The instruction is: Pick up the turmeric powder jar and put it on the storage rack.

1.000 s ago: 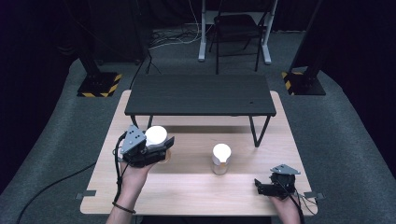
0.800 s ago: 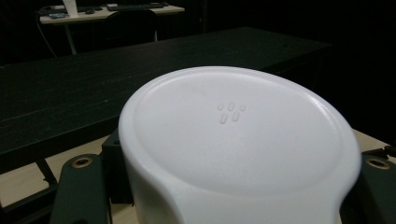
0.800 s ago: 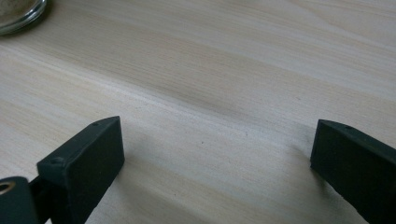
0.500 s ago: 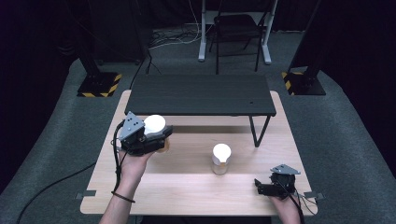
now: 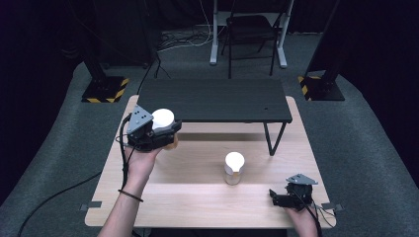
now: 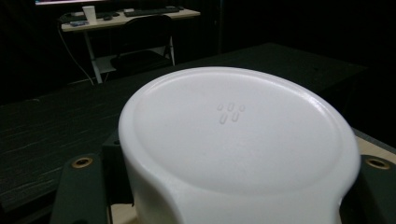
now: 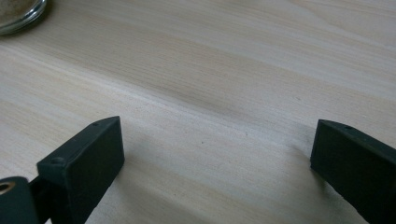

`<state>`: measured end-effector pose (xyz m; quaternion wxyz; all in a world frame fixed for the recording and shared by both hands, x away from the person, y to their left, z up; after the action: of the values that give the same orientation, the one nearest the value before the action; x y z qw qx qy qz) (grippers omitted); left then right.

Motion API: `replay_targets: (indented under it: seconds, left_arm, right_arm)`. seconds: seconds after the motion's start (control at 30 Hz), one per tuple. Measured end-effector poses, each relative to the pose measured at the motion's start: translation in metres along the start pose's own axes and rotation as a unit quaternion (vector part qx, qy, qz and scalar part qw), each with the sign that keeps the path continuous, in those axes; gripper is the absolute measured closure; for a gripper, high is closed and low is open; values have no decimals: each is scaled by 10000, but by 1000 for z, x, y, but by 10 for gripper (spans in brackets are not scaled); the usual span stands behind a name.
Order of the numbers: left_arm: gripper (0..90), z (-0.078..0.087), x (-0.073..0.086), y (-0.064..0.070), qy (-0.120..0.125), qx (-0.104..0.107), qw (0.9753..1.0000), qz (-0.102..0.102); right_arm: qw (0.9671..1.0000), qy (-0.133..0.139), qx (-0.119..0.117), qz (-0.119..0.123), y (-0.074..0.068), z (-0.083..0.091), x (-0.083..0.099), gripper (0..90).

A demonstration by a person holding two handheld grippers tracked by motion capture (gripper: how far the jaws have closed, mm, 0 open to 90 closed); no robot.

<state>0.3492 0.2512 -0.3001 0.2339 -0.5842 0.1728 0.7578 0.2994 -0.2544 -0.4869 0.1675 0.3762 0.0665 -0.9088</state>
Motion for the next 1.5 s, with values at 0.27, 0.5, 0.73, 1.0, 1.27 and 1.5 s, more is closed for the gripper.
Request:
replay_targets:
  seconds: [0.27, 0.5, 0.73, 1.0, 1.27, 1.5]
  left_arm:
    - [300, -8, -8, -7, 16, -99, 9999, 49]
    - [300, -12, -16, -10, 59, -145, 9999, 68]
    - [300, -21, -25, -9, 80, -191, 9998, 25]
    - [300, -31, -36, -12, 69, -218, 9997, 65]
    - [300, -42, -45, -13, 91, -270, 9996, 54]
    - [300, -54, -54, -15, 68, -280, 9996, 30]
  right_arm:
    - [10000, 0, 0, -1, 0, 0, 0, 18]
    - [10000, -2, -1, 5, 0, 0, 0, 16]
    - [10000, -2, -1, 5, 0, 0, 0, 16]
    - [10000, -2, -2, 5, 0, 0, 0, 16]
    - [10000, -2, -4, 6, 0, 0, 0, 16]
    - [10000, -4, -4, 6, 0, 0, 0, 15]
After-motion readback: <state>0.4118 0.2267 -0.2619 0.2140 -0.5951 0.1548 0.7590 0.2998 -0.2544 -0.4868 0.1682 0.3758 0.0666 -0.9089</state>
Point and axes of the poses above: each handheld gripper's, and its own axes: z roughly backward along the jaws, x roughly out of its underside, y roughly to its right, the point moved 8 cm from there along -z, roughly forward along the jaws, and after that the axes turned 2 degrees about -y, right-handed, at the moved point
